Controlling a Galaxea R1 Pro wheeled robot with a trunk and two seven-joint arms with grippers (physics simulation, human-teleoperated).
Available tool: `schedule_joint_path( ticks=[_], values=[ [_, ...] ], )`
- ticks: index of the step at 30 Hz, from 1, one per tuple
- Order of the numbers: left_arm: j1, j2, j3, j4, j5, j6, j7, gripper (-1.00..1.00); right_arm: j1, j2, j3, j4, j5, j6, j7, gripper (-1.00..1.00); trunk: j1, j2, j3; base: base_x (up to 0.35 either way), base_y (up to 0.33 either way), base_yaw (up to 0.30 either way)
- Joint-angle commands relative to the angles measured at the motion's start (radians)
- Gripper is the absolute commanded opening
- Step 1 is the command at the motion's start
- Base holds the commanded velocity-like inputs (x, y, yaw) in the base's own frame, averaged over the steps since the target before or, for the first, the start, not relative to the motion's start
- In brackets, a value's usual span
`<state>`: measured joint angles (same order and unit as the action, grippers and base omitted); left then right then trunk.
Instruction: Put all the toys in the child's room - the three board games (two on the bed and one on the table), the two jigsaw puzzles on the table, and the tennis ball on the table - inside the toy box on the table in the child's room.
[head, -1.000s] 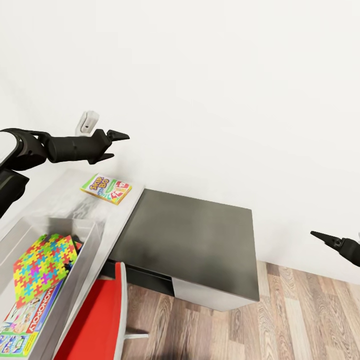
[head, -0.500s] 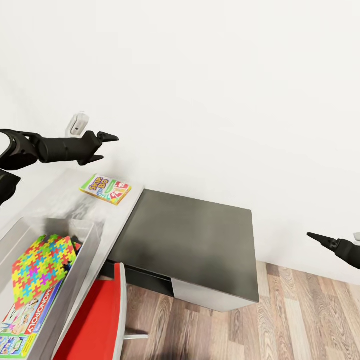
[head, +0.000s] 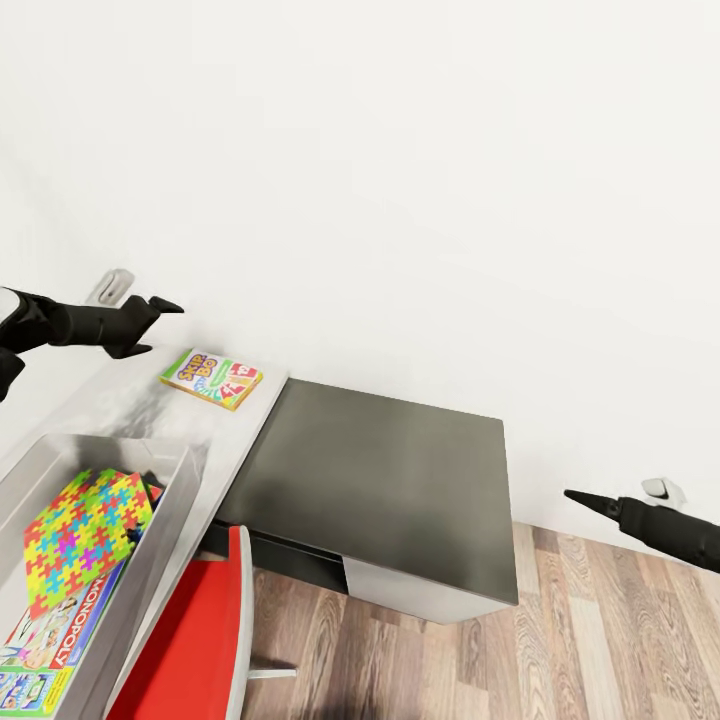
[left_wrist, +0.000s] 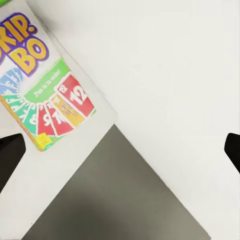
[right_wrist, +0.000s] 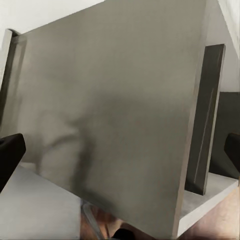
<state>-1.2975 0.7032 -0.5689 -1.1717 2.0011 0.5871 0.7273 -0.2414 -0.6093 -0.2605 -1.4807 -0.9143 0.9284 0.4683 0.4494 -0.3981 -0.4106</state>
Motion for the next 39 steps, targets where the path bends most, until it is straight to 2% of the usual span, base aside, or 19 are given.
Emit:
schedule_joint_path(
  ticks=[1, 4, 5, 7, 8, 11, 12, 15, 16, 19, 20, 24, 25, 29, 33, 34, 35, 39],
  values=[
    [-0.002, 0.002, -0.003, 0.017, -0.010, -0.002, 0.007, 1.00, -0.001, 0.000, 0.005, 0.000, 0.004, 0.005, 0.005, 1.00, 0.001, -0.002, -0.002, 0.000, 0.000, 0.000],
    [-0.002, 0.001, -0.003, 0.070, -0.078, -0.003, 0.006, 1.00, -0.001, 0.000, 0.018, -0.001, 0.003, 0.005, 0.006, 1.00, 0.001, -0.002, -0.002, 0.000, 0.000, 0.000],
    [-0.002, 0.001, -0.003, 0.070, -0.078, -0.003, 0.006, 1.00, -0.001, 0.000, 0.018, -0.001, 0.003, 0.005, 0.006, 1.00, 0.001, -0.002, -0.002, 0.000, 0.000, 0.000],
    [-0.002, -0.002, -0.003, 0.097, -0.131, -0.004, 0.006, 1.00, -0.001, -0.001, 0.023, -0.001, 0.003, 0.004, 0.007, 1.00, 0.001, -0.002, -0.002, 0.000, 0.000, 0.000],
    [-0.002, -0.002, -0.003, 0.097, -0.131, -0.004, 0.006, 1.00, -0.001, -0.001, 0.023, -0.001, 0.003, 0.004, 0.007, 1.00, 0.001, -0.002, -0.002, 0.000, 0.000, 0.000],
    [-0.002, -0.024, -0.002, 0.123, -0.206, -0.006, 0.004, 1.00, -0.001, -0.001, 0.027, -0.002, 0.003, 0.004, 0.008, 1.00, 0.001, -0.002, -0.002, 0.000, 0.000, 0.000],
    [-0.002, -0.024, -0.002, 0.123, -0.206, -0.006, 0.004, 1.00, -0.001, -0.001, 0.027, -0.002, 0.003, 0.004, 0.008, 1.00, 0.001, -0.002, -0.002, 0.000, 0.000, 0.000],
    [-0.002, -0.053, -0.001, 0.135, -0.265, -0.006, 0.003, 1.00, -0.001, 0.000, 0.030, -0.002, 0.003, 0.004, 0.008, 1.00, 0.001, -0.002, -0.002, 0.000, 0.000, 0.000],
    [-0.002, -0.053, -0.001, 0.135, -0.265, -0.006, 0.003, 1.00, -0.001, 0.000, 0.030, -0.002, 0.003, 0.004, 0.008, 1.00, 0.001, -0.002, -0.003, 0.000, 0.000, 0.000],
    [-0.002, -0.070, 0.000, 0.132, -0.313, -0.007, 0.003, 1.00, -0.001, 0.000, 0.031, -0.002, 0.003, 0.004, 0.010, 1.00, 0.001, -0.002, -0.005, 0.000, 0.000, 0.000],
    [-0.002, -0.070, 0.000, 0.132, -0.313, -0.007, 0.003, 1.00, -0.001, 0.000, 0.031, -0.002, 0.003, 0.004, 0.010, 1.00, 0.001, -0.002, -0.006, 0.000, 0.000, 0.000],
    [-0.002, -0.081, 0.001, 0.109, -0.375, -0.007, 0.003, 1.00, -0.001, 0.000, 0.031, -0.003, 0.002, -0.004, 0.022, 1.00, 0.001, -0.002, -0.010, 0.000, 0.000, 0.000],
    [-0.002, -0.081, 0.001, 0.109, -0.375, -0.007, 0.003, 1.00, -0.001, 0.000, 0.031, -0.003, 0.002, -0.004, 0.022, 1.00, 0.001, -0.002, -0.012, 0.000, 0.000, 0.000],
    [-0.002, -0.085, 0.002, 0.098, -0.429, -0.007, 0.003, 1.00, -0.001, 0.000, 0.031, -0.003, 0.002, -0.025, 0.044, 1.00, 0.001, -0.002, -0.018, 0.000, 0.000, 0.000],
    [-0.002, -0.087, 0.002, 0.101, -0.455, -0.008, 0.004, 1.00, -0.001, 0.000, 0.030, -0.003, 0.003, -0.034, 0.056, 1.00, 0.001, -0.002, -0.024, 0.000, 0.000, 0.000],
    [-0.002, -0.087, 0.002, 0.114, -0.477, -0.008, 0.004, 1.00, -0.001, 0.000, 0.030, -0.003, 0.003, -0.037, 0.061, 1.00, 0.001, -0.002, -0.025, 0.000, 0.000, 0.000],
    [-0.002, -0.087, 0.002, 0.114, -0.477, -0.008, 0.004, 1.00, -0.001, 0.000, 0.030, -0.003, 0.003, -0.037, 0.061, 1.00, 0.001, -0.002, -0.027, 0.000, 0.000, 0.000],
    [-0.002, -0.088, 0.005, 0.149, -0.539, -0.009, -0.003, 1.00, -0.001, -0.001, 0.027, -0.003, 0.003, -0.041, 0.074, 1.00, 0.001, -0.002, -0.033, 0.000, 0.000, 0.000]
  ],
)
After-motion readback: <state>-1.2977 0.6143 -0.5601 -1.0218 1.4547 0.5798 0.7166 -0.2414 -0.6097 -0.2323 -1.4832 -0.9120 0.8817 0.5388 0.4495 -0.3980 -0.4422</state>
